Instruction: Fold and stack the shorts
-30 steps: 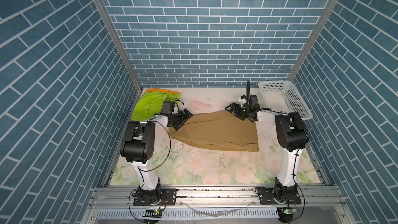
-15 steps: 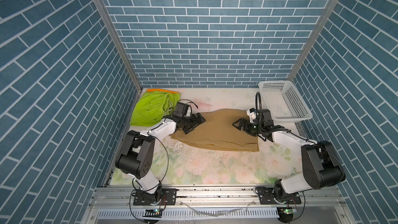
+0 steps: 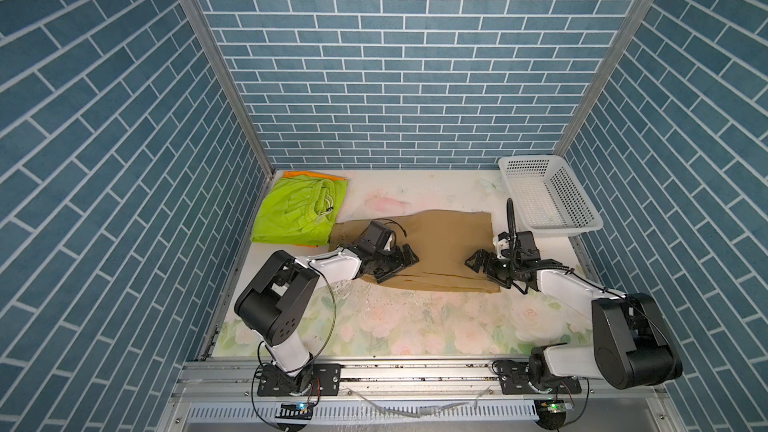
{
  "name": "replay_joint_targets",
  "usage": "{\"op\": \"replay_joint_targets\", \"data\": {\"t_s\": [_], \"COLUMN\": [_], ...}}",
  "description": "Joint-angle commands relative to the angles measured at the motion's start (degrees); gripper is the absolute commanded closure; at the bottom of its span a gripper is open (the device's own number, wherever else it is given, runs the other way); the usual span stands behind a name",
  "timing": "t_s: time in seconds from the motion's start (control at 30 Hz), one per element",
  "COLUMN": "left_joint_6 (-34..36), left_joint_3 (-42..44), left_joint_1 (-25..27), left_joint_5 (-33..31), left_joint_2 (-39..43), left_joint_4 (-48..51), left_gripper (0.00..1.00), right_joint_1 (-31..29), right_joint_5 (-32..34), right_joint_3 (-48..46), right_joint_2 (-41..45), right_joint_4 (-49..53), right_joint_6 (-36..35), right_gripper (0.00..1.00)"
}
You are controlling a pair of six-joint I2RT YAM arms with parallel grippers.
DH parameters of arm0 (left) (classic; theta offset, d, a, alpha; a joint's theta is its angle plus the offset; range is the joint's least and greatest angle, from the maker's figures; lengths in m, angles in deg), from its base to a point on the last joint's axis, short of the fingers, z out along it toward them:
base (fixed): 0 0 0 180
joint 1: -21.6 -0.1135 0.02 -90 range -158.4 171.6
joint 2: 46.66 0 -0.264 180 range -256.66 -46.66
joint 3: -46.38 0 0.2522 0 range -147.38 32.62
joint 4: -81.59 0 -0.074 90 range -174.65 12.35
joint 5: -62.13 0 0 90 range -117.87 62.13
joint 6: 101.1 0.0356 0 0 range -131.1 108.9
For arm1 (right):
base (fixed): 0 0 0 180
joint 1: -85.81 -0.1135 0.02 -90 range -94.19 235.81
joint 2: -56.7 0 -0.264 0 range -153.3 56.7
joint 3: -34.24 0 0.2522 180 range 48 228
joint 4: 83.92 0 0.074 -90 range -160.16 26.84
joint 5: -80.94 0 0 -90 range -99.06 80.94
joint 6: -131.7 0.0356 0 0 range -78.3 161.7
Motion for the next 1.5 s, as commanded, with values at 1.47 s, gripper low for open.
{"op": "replay_joint_targets", "data": {"t_s": [1.47], "left_joint_6": [25.75], "left_joint_3": [-1.32], "left_joint_1": [-34.19], "left_joint_5": [-6.16], "left_joint_2": [14.41], "left_joint_4": [31.13], "left_gripper": [0.0], "right_joint_1": [-14.15], "right_joint_5": [-4.44], "right_joint_3": [16.1], "right_joint_2": [-13.58], "right_joint_4": [-10.53], "right_joint_6": [7.81], "right_gripper": [0.02]}}
